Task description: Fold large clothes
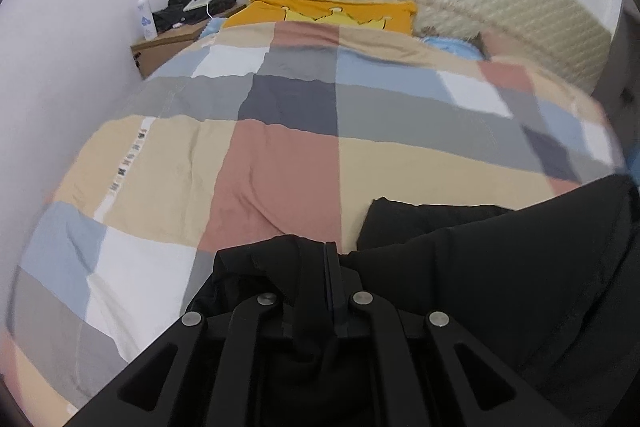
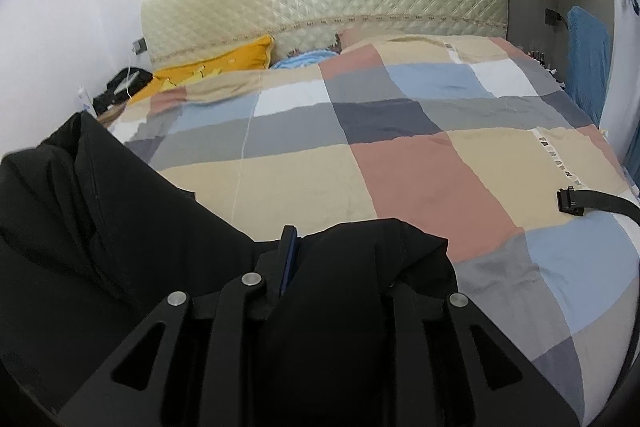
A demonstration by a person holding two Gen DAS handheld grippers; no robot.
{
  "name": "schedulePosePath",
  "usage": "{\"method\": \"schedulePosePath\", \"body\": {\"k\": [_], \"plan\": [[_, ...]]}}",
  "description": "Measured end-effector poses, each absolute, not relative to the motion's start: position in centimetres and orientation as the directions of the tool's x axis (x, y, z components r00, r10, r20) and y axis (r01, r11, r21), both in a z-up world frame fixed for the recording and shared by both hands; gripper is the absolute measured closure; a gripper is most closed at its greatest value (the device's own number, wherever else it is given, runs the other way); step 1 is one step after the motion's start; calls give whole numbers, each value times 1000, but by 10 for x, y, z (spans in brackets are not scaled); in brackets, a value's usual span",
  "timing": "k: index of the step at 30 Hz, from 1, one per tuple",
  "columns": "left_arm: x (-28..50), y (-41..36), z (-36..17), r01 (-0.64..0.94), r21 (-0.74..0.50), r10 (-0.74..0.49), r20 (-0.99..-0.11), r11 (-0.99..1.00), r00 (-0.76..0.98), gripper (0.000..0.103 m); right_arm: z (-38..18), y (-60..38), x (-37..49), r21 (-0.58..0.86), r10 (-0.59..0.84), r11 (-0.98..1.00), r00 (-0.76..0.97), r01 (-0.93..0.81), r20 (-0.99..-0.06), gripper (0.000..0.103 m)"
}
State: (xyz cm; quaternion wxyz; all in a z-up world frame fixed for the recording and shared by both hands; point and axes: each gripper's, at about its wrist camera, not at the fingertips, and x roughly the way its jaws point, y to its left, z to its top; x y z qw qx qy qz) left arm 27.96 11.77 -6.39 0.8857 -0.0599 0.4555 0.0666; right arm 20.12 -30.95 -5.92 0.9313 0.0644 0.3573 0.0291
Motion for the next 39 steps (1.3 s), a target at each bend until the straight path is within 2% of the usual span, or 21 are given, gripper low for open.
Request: {"method": "schedulePosePath", "body": {"k": [3, 5, 6, 8, 10, 11, 12, 17, 21, 28, 29, 31, 32, 33, 35, 39], "plan": [[260, 133, -53, -146, -131, -16, -797, 981, 604, 91, -54, -317, 192, 204, 139, 979, 736, -2, -662, 72], [250, 145, -49, -132, -210, -93, -802, 969, 590, 83, -52, -321, 186, 240, 165, 971, 728, 0, -666, 69], [244, 154, -46, -135, -262, -143, -814, 956, 564, 74, -51, -323, 184, 251, 173, 968, 725, 1, -667, 67], [229, 167, -36, -133, -338, -205, -792, 932, 576, 64, -49, -326, 179, 277, 194, 961, 716, -1, -671, 61], [211, 180, -22, -135, -368, -219, -768, 920, 601, 34, -45, -331, 172, 305, 205, 952, 718, 11, -665, 44], [204, 186, -16, -135, -368, -213, -758, 920, 616, 32, -41, -336, 167, 321, 202, 947, 728, 26, -655, 19], [196, 191, -11, -134, -365, -206, -750, 921, 628, 32, -38, -340, 163, 328, 194, 944, 738, 38, -646, 5], [161, 203, 11, -133, -292, -128, -723, 947, 679, 32, -13, -353, 139, 333, 154, 941, 800, 61, -580, 5], [139, 182, 19, -99, -215, -78, -687, 972, 722, 32, 6, -342, 120, 307, 152, 951, 841, 17, -519, 5], [136, 107, 8, 19, -112, -85, -629, 994, 773, 32, 3, -298, 109, 251, 215, 964, 827, -93, -520, 6], [140, 93, 4, 40, -96, -92, -625, 995, 776, 32, -2, -291, 112, 249, 229, 962, 816, -107, -531, 9], [149, 76, -6, 63, -85, -103, -636, 994, 765, 32, -14, -277, 120, 249, 268, 957, 779, -148, -567, 24], [158, 67, -11, 74, -79, -108, -651, 994, 752, 32, -19, -271, 122, 240, 282, 956, 761, -170, -585, 36], [165, 57, -17, 86, -66, -108, -664, 994, 739, 32, -25, -264, 126, 207, 276, 960, 743, -187, -610, 41], [177, 43, -26, 109, -29, -99, -680, 994, 726, 32, -35, -256, 132, 167, 256, 967, 724, -194, -640, 41], [189, 29, -46, 104, 30, -54, -698, 994, 714, 32, -52, -252, 149, 193, 274, 962, 695, -195, -665, 41]]}}
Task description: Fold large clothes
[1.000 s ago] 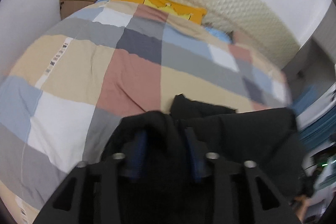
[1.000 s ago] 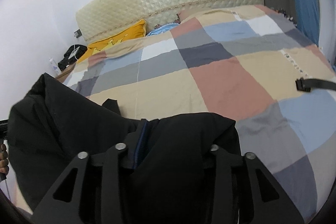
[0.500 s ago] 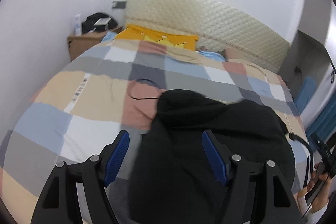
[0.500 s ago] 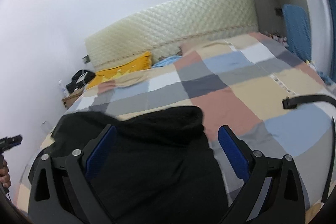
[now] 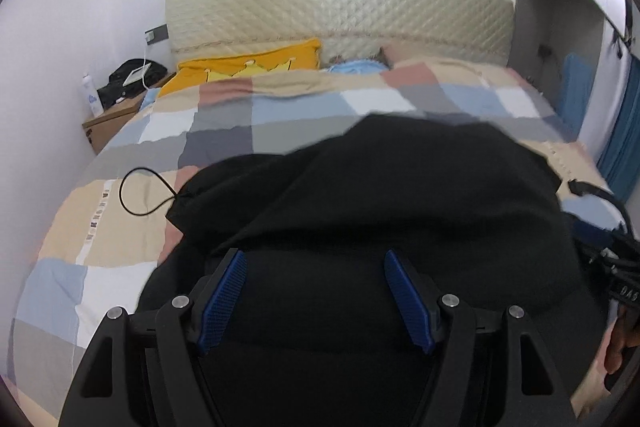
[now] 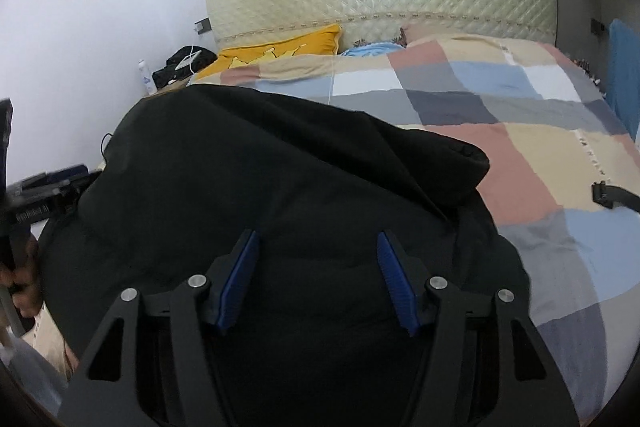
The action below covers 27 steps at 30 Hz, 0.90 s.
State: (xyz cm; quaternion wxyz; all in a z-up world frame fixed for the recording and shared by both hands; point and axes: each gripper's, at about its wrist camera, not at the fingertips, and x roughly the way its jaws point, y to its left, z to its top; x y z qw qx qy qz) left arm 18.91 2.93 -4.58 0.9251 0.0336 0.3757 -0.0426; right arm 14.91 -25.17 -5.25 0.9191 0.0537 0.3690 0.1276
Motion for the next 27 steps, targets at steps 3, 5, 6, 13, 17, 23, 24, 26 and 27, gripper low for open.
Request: {"method": "schedulePosePath", "body": {"k": [3, 5, 6, 13, 17, 23, 24, 26, 27], "plan": [[193, 34, -55, 92, -6, -70, -689, 996, 722, 32, -57, -252, 165, 199, 264, 964, 702, -176, -662, 41], [198, 38, -56, 83, -30, -81, -689, 996, 721, 32, -60, -252, 175, 186, 246, 969, 703, -162, -668, 40], [203, 39, -56, 73, -39, -80, -693, 997, 716, 32, -62, -252, 182, 180, 237, 971, 701, -155, -673, 40], [248, 30, -69, 53, 39, -7, -732, 998, 682, 31, -74, -258, 221, 184, 216, 976, 680, -120, -700, 40], [272, 22, -81, 81, 69, -2, -750, 994, 662, 31, -86, -263, 239, 200, 218, 974, 662, -105, -717, 37], [295, 31, -96, 93, 10, -50, -788, 996, 613, 30, -99, -266, 266, 249, 238, 966, 624, -71, -744, 36], [298, 33, -98, 90, -2, -57, -791, 996, 609, 30, -101, -264, 269, 248, 238, 966, 620, -73, -748, 36], [299, 35, -100, 87, -14, -65, -788, 996, 612, 29, -105, -262, 271, 244, 239, 967, 612, -77, -754, 36], [299, 35, -101, 86, -13, -63, -785, 996, 616, 29, -107, -262, 271, 247, 242, 966, 608, -78, -756, 36]]}}
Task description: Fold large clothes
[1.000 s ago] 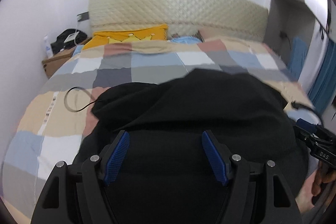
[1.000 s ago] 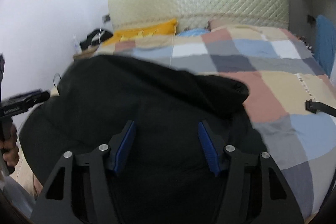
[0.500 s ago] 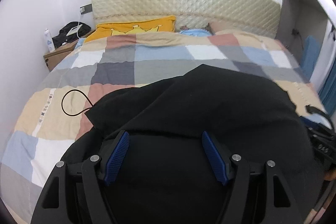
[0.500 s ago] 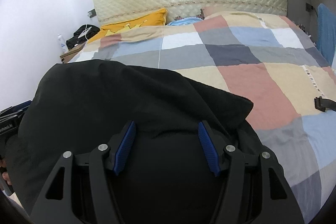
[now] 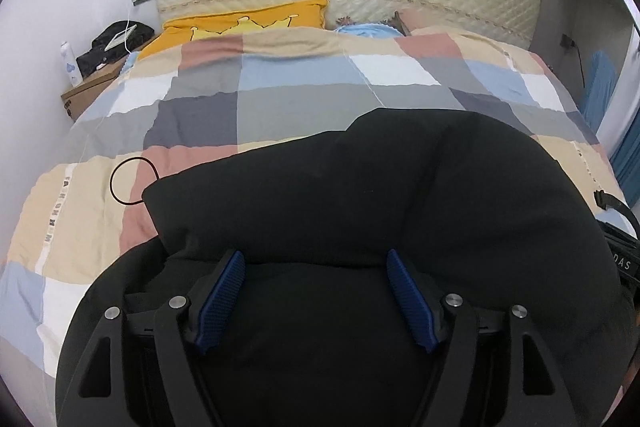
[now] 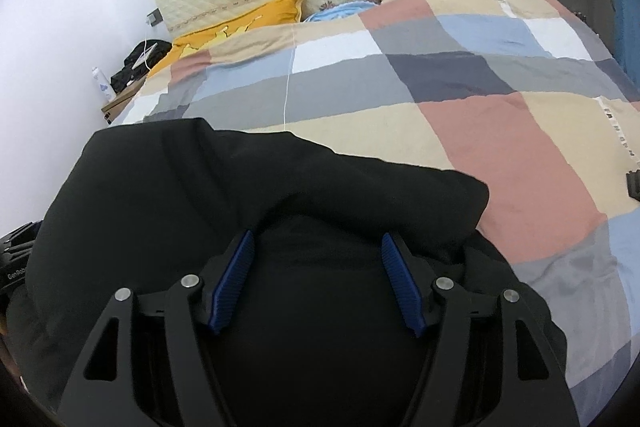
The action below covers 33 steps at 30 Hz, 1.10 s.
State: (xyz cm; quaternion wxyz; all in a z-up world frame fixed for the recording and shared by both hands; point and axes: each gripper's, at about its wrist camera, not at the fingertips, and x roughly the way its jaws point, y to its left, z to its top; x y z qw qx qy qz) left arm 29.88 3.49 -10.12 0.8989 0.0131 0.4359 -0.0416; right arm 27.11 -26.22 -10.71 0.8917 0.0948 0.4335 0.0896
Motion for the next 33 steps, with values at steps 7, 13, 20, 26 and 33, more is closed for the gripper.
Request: {"method": "schedulePosePath", "body": {"k": [7, 13, 20, 26, 33], "plan": [[282, 48, -99, 63, -54, -82, -738, 997, 670, 30, -100, -257, 267, 209, 219, 974, 612, -89, -760, 35], [261, 62, -84, 21, -50, -50, -707, 999, 705, 30, -49, -240, 230, 164, 203, 978, 737, -127, -645, 35], [244, 79, -80, -20, 4, 17, -703, 1000, 711, 30, -39, -193, 206, 177, 322, 946, 736, -271, -595, 35], [235, 90, -98, -27, -62, -25, -718, 998, 696, 27, -74, -174, 209, 152, 322, 942, 687, -298, -652, 35], [227, 88, -104, 1, -47, -35, -732, 999, 681, 27, -87, -167, 205, 123, 320, 937, 659, -328, -681, 32]]}}
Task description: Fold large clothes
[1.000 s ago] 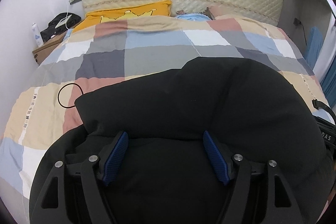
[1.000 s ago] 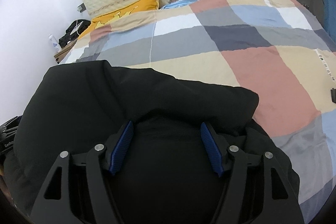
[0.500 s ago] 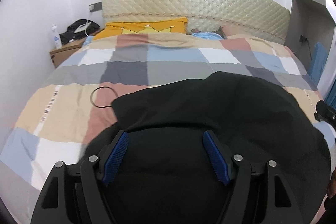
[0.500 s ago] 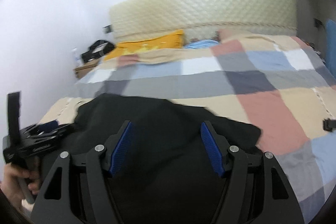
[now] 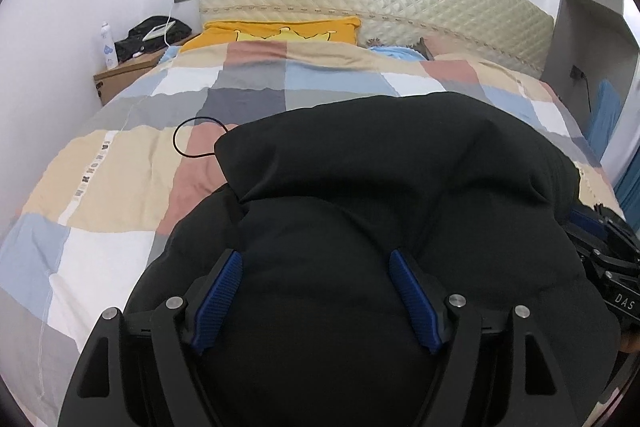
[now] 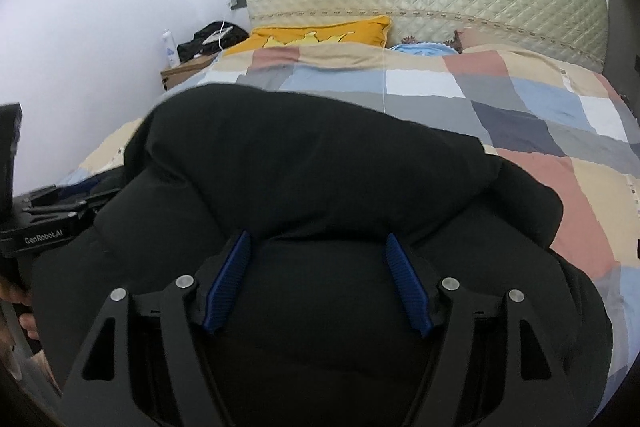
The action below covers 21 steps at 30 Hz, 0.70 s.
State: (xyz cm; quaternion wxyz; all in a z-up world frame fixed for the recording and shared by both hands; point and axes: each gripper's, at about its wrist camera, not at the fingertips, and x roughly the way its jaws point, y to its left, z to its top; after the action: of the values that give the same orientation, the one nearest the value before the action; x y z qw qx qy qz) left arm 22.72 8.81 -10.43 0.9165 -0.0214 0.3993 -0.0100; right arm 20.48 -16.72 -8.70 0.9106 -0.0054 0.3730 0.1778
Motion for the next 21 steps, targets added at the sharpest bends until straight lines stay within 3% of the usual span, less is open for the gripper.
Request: {"method": "schedulePosePath", "body": {"k": [6, 10, 15, 18, 21], "plan": [[226, 95, -107, 2, -77, -58, -734, 997, 677, 27, -70, -190, 196, 181, 363, 927, 670, -328, -648, 32], [226, 96, -107, 0, -80, -59, -733, 997, 677, 27, -59, -225, 191, 168, 287, 957, 720, -234, -631, 32], [225, 97, -108, -1, -78, -57, -730, 997, 681, 27, -80, -271, 202, 204, 217, 974, 697, -103, -684, 32], [223, 96, -107, 6, -81, -63, -728, 997, 683, 27, -100, -279, 215, 286, 289, 951, 651, -114, -702, 25], [220, 95, -108, 17, -79, -69, -725, 997, 686, 27, -106, -274, 217, 266, 276, 957, 655, -118, -704, 24]]}}
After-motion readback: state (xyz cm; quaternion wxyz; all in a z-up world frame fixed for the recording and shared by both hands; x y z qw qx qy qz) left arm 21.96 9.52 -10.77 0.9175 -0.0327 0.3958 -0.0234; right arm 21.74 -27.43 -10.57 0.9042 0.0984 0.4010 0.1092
